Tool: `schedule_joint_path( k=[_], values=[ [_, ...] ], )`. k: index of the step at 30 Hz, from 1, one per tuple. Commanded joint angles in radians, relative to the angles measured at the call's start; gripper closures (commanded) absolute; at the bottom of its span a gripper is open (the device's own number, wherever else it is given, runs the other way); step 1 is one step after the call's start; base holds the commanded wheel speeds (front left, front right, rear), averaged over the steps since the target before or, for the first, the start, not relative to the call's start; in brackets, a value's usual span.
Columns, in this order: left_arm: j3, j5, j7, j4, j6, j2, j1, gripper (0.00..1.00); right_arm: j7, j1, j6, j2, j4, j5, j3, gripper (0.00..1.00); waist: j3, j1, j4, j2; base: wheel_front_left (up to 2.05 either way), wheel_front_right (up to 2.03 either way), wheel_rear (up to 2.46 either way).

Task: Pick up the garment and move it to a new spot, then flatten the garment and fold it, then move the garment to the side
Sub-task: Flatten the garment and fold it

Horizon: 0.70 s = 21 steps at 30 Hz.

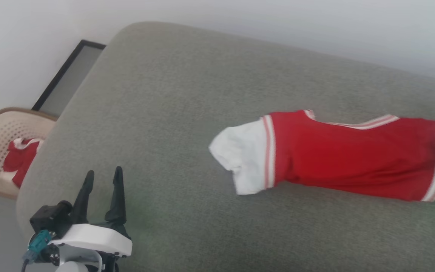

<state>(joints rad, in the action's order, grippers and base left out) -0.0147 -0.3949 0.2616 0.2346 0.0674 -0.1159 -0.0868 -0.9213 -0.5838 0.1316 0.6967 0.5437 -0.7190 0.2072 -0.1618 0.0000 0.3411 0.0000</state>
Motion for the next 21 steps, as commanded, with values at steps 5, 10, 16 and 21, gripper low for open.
schedule_joint_path(
  k=[5, 10, 16, 21],
  values=[
    [-0.022, 0.013, 0.005, -0.009, -0.001, -0.006, 0.01, 0.0, 0.042, 0.042, -0.002, 0.018, -0.042, 0.014, -0.033, 1.0, 0.017, 0.0, -0.047, 0.0, 0.0, 0.0, 0.0],
    [-0.03, 0.016, 0.005, -0.015, -0.002, -0.007, 0.013, 0.0, 0.045, 0.063, -0.001, -0.015, -0.127, 0.011, -0.015, 1.0, 0.023, 0.0, -0.073, 0.0, 0.0, 0.0, 0.0],
    [-0.034, 0.022, 0.005, -0.021, -0.002, -0.012, 0.011, 0.0, 0.033, 0.115, -0.001, -0.07, -0.311, 0.012, 0.062, 1.0, 0.025, 0.0, -0.096, 0.0, 0.0, 0.0, 0.0],
    [-0.031, 0.026, 0.005, -0.019, -0.003, -0.01, 0.001, 0.0, 0.029, 0.162, -0.001, -0.118, -0.422, 0.023, 0.137, 1.0, 0.024, 0.0, -0.1, 0.0, 0.0, 0.0, 0.0]
  ],
)
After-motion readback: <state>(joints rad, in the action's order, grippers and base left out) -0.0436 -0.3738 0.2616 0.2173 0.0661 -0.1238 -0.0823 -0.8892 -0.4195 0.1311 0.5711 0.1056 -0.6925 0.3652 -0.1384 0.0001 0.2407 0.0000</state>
